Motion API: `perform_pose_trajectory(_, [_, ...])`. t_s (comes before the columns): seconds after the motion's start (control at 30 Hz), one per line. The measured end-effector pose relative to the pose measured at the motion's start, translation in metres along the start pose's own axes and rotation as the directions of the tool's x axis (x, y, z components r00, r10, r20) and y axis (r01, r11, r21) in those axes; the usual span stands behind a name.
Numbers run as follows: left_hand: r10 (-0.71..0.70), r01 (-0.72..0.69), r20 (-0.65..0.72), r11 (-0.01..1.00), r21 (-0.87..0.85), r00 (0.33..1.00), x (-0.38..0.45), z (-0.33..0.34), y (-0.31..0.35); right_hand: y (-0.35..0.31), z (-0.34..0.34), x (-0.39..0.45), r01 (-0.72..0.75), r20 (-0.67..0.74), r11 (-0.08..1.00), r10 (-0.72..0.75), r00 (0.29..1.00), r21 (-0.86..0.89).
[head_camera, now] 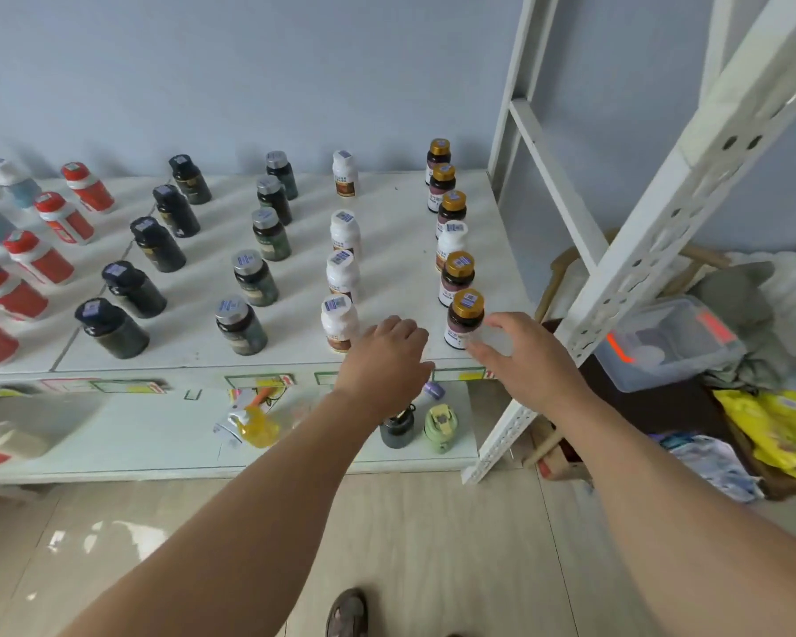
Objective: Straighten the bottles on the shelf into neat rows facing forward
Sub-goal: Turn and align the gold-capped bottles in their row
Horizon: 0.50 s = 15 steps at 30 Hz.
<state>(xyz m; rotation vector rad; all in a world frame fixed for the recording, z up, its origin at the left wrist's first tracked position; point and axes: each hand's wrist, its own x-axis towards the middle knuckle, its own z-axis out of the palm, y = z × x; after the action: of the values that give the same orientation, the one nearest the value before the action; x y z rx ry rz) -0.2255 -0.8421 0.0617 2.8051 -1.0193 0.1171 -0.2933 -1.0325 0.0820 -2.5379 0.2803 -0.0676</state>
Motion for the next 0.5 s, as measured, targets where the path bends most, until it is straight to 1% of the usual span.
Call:
perform_pose_trajectory(0.1, [-0.058,0.058,0.002,0.997,-0.053,0.998,-0.004,0.027,0.016,0.028,0.010,0.002,0.015,0.083,0.994,-0.007,0.997,-0.107])
perform_pose_trajectory(0.2, [-0.109,0.108,-0.014,0.990,-0.092,0.994,0.000,0.051,0.025,0.053,0.024,0.010,0.065,0.108,0.972,-0.041,0.993,-0.225])
perform_pose_trajectory(0.23, [-0.129,0.126,-0.021,0.986,-0.108,0.991,0.002,0.059,0.025,0.060,0.030,0.012,0.077,0.096,0.965,-0.055,0.994,-0.250])
perform_pose_trajectory(0.3, [-0.164,0.155,-0.064,0.980,-0.126,0.984,0.005,0.075,0.026,0.072,0.042,0.014,0.109,0.030,0.955,-0.105,0.994,-0.275])
perform_pose_trajectory(0.4, [-0.176,0.155,-0.190,0.981,-0.117,0.966,0.004,0.095,0.024,0.082,0.055,0.015,0.137,-0.096,0.953,-0.169,0.981,-0.270])
perform_pose_trajectory(0.5, [-0.149,0.120,-0.310,0.987,-0.111,0.939,0.004,0.110,0.019,0.087,0.062,0.015,0.164,-0.160,0.941,-0.218,0.963,-0.295])
